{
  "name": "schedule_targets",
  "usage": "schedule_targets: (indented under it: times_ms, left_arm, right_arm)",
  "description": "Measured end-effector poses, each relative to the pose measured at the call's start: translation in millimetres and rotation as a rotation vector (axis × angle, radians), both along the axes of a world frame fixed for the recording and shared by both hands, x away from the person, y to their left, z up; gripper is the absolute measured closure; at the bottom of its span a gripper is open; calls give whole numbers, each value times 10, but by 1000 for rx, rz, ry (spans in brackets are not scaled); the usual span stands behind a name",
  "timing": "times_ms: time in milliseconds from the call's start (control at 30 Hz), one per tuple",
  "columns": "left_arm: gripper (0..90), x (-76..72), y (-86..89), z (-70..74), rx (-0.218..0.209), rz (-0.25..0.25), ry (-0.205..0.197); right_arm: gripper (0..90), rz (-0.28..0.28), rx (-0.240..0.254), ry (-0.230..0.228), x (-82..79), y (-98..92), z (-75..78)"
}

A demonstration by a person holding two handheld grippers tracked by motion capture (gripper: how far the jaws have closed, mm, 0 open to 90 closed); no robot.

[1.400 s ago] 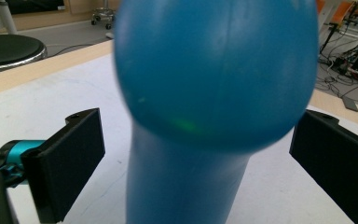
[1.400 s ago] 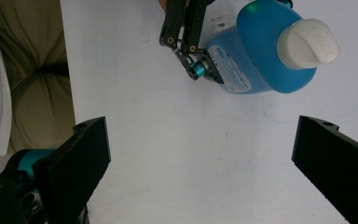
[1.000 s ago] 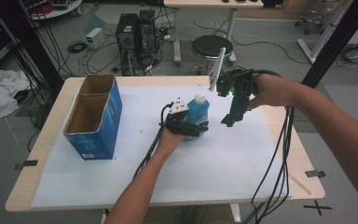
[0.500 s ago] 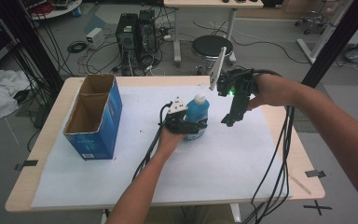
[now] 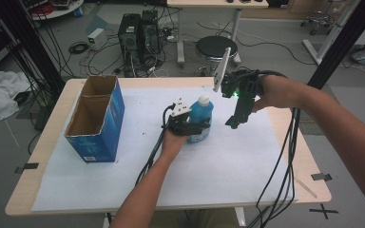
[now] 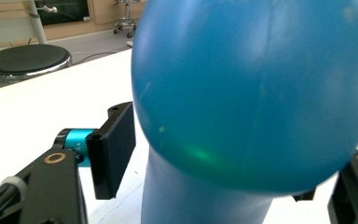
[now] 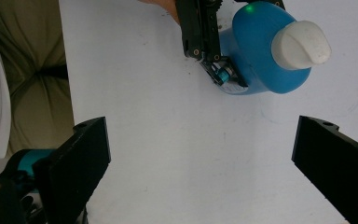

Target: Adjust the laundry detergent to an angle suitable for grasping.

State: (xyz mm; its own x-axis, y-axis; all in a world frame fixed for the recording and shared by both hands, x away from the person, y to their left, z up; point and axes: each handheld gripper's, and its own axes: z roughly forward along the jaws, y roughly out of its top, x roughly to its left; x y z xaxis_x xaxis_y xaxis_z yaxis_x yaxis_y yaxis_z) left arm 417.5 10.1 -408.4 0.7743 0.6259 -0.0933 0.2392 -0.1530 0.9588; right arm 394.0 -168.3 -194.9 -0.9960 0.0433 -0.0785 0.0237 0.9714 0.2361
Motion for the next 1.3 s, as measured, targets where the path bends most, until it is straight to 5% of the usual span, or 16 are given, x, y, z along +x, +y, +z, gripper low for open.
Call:
schedule_targets:
  times_ms: [800,1300]
  left_arm:
    - [425,-66,-27,32,49,14,-51]
    - [436,-252,175,310,63,-117,-104]
  right_arm:
    - [33,-7,8,-5,-5,-21,17]
    - [33,-16,23,-21,-93,-69,77]
